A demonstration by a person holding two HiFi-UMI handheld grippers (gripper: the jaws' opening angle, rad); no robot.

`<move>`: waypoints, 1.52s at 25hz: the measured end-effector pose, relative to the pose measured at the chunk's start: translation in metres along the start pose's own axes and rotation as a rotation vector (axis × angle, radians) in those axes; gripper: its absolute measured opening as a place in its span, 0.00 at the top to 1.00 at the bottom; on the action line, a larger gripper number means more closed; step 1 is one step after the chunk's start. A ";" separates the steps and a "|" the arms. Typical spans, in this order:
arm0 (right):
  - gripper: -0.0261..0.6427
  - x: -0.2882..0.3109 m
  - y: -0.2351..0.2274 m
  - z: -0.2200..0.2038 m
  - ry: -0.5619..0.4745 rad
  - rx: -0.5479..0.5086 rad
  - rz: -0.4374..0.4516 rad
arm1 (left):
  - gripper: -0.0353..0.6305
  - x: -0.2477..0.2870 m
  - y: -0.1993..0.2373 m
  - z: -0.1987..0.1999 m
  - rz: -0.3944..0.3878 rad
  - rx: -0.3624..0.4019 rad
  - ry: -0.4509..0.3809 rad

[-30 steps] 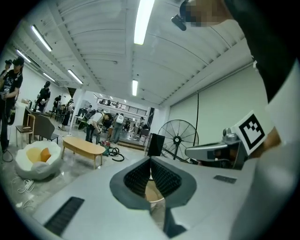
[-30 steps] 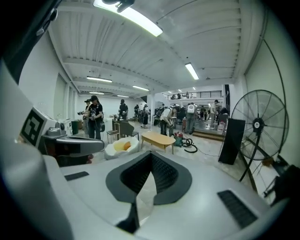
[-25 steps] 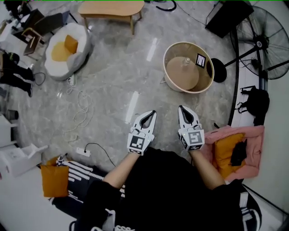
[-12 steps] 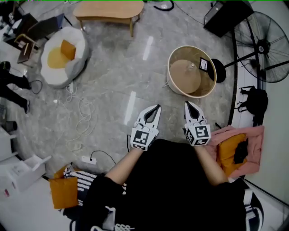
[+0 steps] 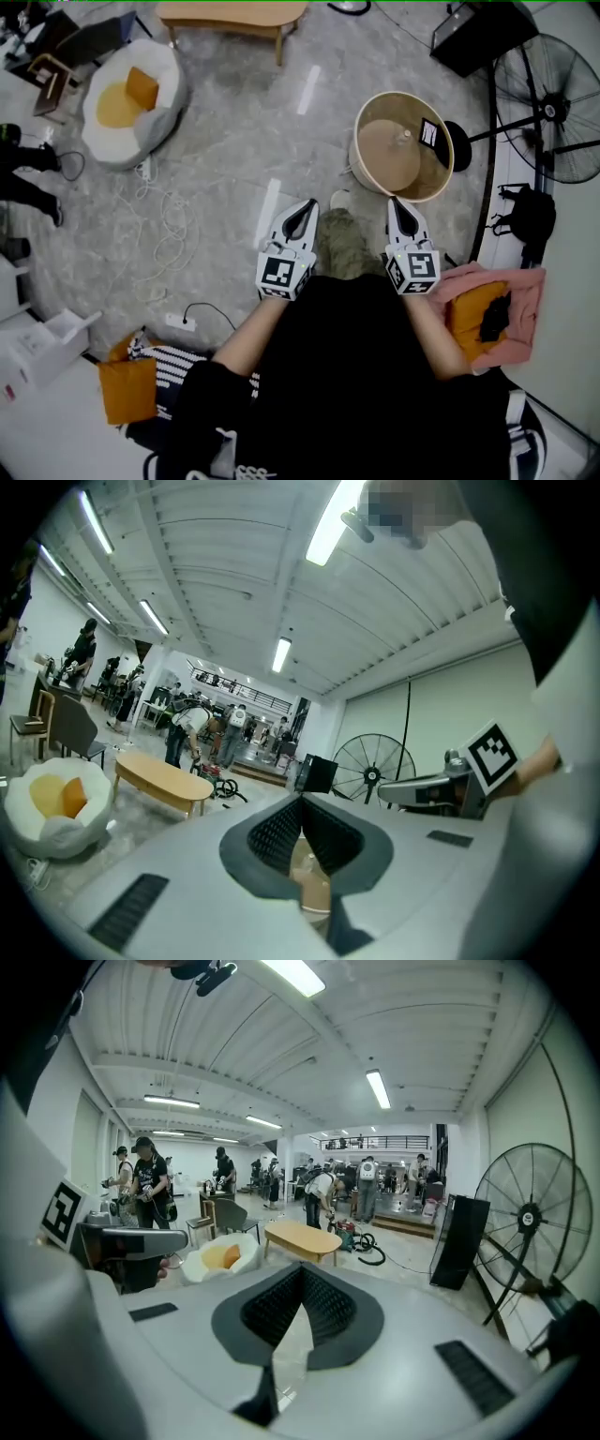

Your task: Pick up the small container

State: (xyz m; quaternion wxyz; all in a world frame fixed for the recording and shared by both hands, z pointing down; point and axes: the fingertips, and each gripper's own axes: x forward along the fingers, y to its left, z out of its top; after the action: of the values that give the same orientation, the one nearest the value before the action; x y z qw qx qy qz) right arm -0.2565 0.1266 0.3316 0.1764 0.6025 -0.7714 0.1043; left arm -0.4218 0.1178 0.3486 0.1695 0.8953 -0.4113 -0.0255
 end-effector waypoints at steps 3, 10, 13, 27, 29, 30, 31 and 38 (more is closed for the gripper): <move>0.94 0.013 0.007 -0.006 0.012 0.012 0.027 | 0.91 0.000 0.007 0.000 0.019 0.004 -0.001; 0.94 0.065 -0.026 0.010 -0.036 -0.006 0.060 | 0.91 0.050 0.008 0.005 0.029 0.020 0.010; 0.94 0.083 -0.060 0.013 -0.045 0.001 0.033 | 0.91 0.090 0.007 0.006 0.007 0.061 0.032; 0.94 0.187 -0.274 -0.020 0.049 0.133 -0.081 | 0.91 0.355 0.007 0.005 -0.089 0.225 0.148; 0.94 0.199 -0.311 -0.029 0.072 0.137 -0.087 | 0.91 0.396 -0.003 0.001 -0.114 0.209 0.167; 0.94 0.204 -0.328 -0.032 0.080 0.142 -0.094 | 0.91 0.414 -0.006 -0.002 -0.122 0.194 0.178; 0.94 0.208 -0.344 -0.036 0.087 0.149 -0.102 | 0.91 0.429 -0.009 -0.007 -0.127 0.183 0.192; 0.94 0.253 -0.417 -0.066 0.136 0.227 -0.144 | 0.91 0.518 -0.011 -0.073 -0.194 0.219 0.345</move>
State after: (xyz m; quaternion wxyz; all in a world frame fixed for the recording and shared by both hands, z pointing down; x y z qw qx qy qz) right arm 0.1024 -0.1804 0.4710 0.1660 0.6641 -0.6955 0.2185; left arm -0.0581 -0.2412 0.4628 0.1360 0.9347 -0.2886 0.1568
